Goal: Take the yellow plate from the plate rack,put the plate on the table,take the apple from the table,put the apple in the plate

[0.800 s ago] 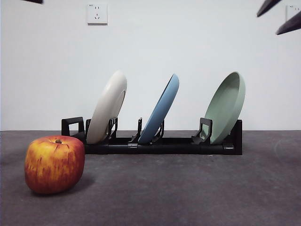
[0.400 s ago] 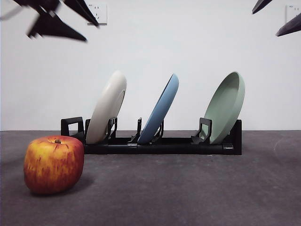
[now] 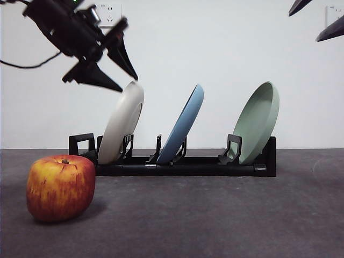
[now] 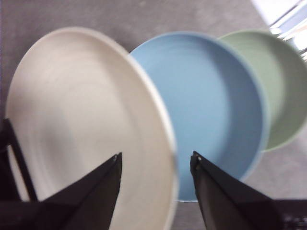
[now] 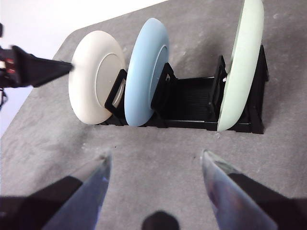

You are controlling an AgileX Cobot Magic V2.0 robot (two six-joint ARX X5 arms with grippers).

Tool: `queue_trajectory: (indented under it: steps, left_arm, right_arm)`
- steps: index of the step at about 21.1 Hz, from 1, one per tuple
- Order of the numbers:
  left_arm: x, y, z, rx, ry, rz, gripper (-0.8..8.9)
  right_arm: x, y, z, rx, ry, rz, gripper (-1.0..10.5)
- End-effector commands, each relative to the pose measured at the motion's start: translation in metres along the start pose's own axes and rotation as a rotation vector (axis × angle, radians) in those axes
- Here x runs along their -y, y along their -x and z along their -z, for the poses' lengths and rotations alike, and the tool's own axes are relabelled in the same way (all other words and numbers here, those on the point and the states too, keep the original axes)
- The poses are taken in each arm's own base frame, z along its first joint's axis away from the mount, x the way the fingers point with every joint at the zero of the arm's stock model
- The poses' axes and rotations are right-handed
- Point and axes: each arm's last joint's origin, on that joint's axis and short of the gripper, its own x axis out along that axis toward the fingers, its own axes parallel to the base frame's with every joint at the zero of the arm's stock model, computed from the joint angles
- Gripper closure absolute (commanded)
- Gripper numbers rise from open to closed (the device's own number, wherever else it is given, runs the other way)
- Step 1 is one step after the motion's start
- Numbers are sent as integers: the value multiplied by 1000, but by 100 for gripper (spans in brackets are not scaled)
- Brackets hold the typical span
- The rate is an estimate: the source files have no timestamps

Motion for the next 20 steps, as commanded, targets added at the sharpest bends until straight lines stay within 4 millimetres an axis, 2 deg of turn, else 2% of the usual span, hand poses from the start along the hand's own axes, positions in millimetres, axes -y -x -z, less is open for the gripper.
queue_trajectory:
  steps: [1,4,10,13,16,20]
  left_arm:
    - [0,-9,2,-9,-41,-12,572]
    - [3,-10,1,2,-65,-2,590]
    - [4,-10,0,10,-97,5,828]
    - [5,-9,0,12,-127,8,823]
    - [12,0,-7,0,-128,9,823]
    - [46,31,-25,-12,-240,31,822]
  right_arm:
    - [-1,1,-2,9,15,-5,631]
    - [-1,1,-2,9,14,-2,631]
    - [-1,1,-2,10,13,2,632]
    - [-1,1,-2,12,14,5,632]
    - [-1,1,-2,12,14,5,632]
    - [-1,0,-2,11,13,6,632]
